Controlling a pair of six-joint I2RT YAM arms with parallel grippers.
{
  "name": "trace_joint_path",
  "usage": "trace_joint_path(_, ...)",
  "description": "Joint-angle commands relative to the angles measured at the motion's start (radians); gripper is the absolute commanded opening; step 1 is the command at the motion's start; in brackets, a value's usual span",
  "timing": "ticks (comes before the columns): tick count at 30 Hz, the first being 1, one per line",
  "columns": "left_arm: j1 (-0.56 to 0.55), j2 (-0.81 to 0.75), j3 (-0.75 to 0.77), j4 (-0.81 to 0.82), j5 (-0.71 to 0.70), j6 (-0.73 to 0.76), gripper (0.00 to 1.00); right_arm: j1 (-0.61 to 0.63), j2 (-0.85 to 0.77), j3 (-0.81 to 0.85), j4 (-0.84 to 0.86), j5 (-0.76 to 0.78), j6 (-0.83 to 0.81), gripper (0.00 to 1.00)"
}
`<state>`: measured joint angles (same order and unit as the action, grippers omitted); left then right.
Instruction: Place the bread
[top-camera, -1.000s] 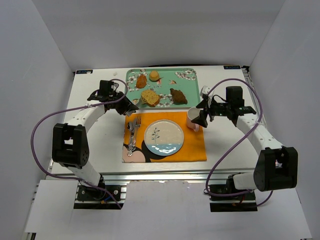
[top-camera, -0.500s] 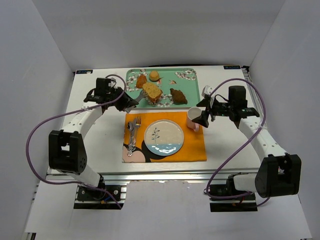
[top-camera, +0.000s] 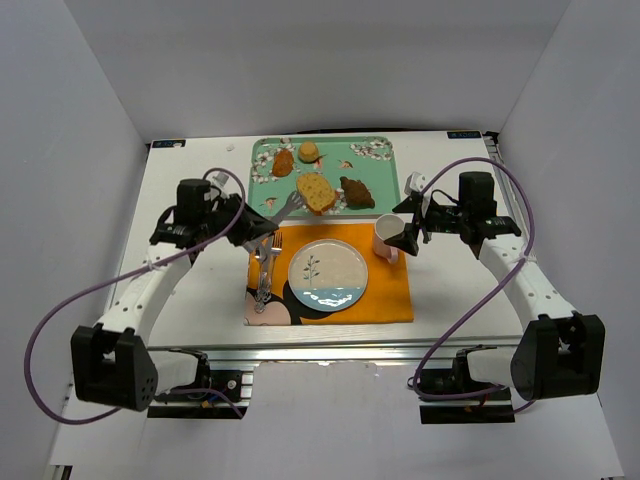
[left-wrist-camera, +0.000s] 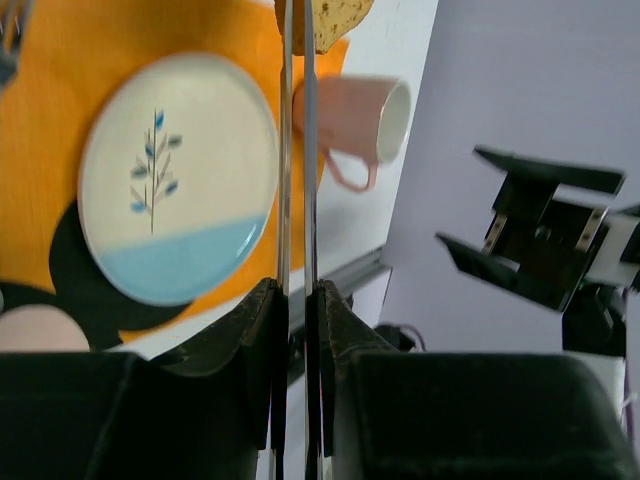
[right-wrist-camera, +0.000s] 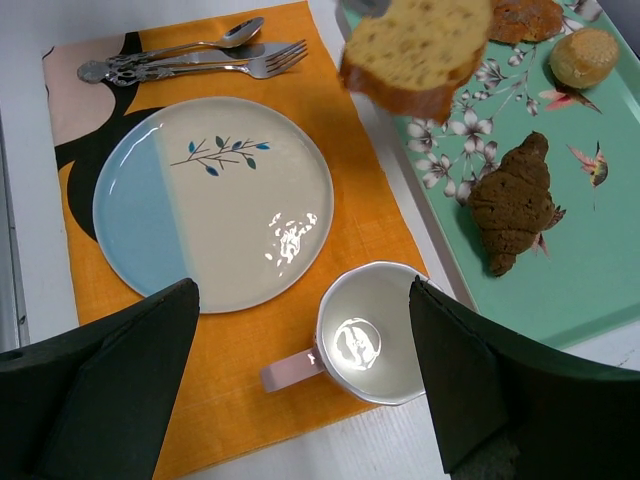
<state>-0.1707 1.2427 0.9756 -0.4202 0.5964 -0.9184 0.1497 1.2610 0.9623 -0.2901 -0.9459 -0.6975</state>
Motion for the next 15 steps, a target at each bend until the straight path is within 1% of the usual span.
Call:
trace_joint_path(1, -0.027, -0.092, -0.058, -0.038, 0.063, 0.000, 0.00, -0.006, -0.031, 0.023, 0.000, -0.033, -0.019, 0.90)
trace_joint_path(5, -0.065, -0.166, -0.110, -0.094, 0.060, 0.000, 0.00, -0.006, -0.031, 0.024, 0.008, -0.042, -0.020, 0.89)
trace_joint_path(11, -0.110, -0.187, -0.163, -0.140, 0.037, 0.010, 0.00, -0.006, -0.015, 0.038, 0.014, -0.045, -0.014, 0.89)
trace_joint_path(15, -0.139, -0.178, -0.204, -0.082, 0.026, -0.017, 0.00, -0.006, -0.015, 0.033, 0.011, -0.042, -0.014, 0.89)
